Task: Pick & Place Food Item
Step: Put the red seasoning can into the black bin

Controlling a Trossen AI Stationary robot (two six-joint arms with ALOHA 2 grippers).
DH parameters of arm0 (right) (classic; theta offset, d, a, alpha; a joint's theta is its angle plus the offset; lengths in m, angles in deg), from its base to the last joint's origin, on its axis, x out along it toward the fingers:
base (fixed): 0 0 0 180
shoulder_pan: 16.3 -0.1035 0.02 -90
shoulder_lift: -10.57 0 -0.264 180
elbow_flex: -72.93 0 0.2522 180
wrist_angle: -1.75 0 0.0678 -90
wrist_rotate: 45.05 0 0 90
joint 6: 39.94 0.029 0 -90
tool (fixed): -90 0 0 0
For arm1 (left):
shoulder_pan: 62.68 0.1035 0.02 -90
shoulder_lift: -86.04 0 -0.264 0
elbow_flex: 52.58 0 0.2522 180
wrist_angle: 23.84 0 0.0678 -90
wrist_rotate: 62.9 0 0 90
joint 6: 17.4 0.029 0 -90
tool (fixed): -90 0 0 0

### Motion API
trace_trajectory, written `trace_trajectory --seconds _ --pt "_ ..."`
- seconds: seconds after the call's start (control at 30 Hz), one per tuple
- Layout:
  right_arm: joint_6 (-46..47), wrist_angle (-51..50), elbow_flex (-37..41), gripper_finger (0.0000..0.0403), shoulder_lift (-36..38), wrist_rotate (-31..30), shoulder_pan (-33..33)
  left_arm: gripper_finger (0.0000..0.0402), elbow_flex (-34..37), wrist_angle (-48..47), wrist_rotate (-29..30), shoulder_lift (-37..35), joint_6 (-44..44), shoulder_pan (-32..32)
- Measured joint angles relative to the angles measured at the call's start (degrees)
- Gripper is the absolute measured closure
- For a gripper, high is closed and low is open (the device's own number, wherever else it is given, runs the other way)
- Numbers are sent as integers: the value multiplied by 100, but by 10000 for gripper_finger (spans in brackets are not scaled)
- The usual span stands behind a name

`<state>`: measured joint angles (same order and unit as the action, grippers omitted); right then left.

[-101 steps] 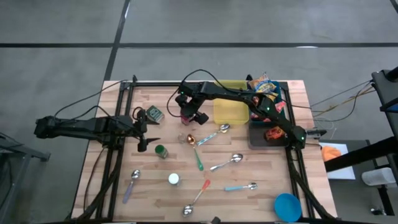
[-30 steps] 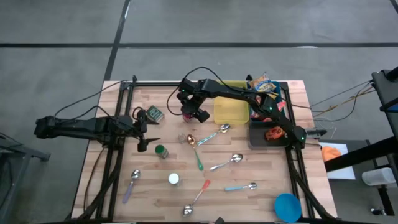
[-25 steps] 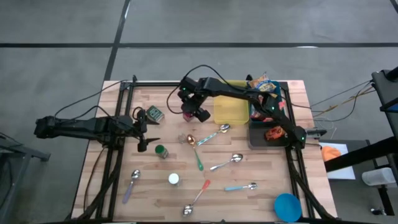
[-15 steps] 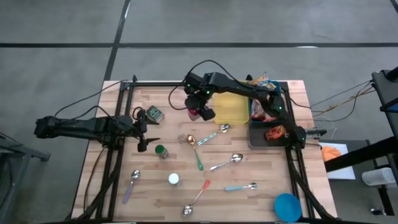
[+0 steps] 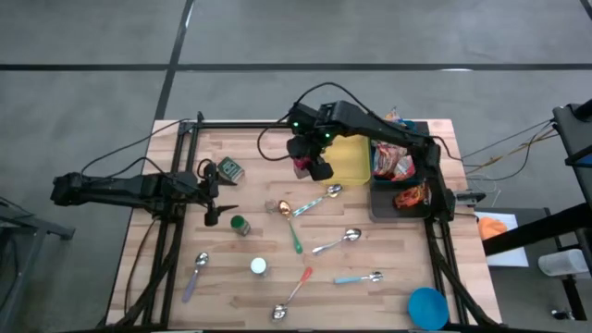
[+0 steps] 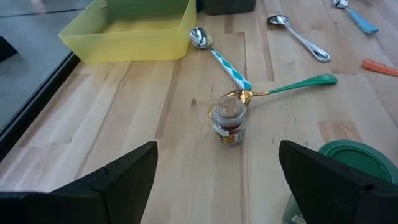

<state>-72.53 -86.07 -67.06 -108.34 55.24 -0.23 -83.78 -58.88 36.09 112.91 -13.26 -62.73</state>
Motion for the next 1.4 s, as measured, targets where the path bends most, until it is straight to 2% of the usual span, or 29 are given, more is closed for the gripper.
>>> trace_trajectory --seconds 0.17,0.3,0.53,0.8,1.03,1.17,1.3,1.4 --pt "477 -95 194 185 369 -430 -201 61 -2 -4 0 -2 0 -1" --pt "882 -52 670 178 778 -610 -352 61 0 -7 0 -2 0 -1" --pt "1822 347 2092 192 1722 -910 -512 61 0 -7 0 -2 0 2" --pt "2937 1070 3827 177 3025 -1451 -828 61 0 -9 0 1 0 0" --pt "4245 1282 4943 191 3971 -2079 -1195 61 0 -9 0 1 0 2" --pt "4901 1274 5461 179 4329 -2318 -1391 61 -1 -9 0 1 0 -1" --pt "5892 1138 5867 172 4651 -2654 -1545 61 -1 -7 0 1 0 1" --pt "6718 952 6122 181 4864 -2736 -1613 62 0 -7 0 1 0 -1"
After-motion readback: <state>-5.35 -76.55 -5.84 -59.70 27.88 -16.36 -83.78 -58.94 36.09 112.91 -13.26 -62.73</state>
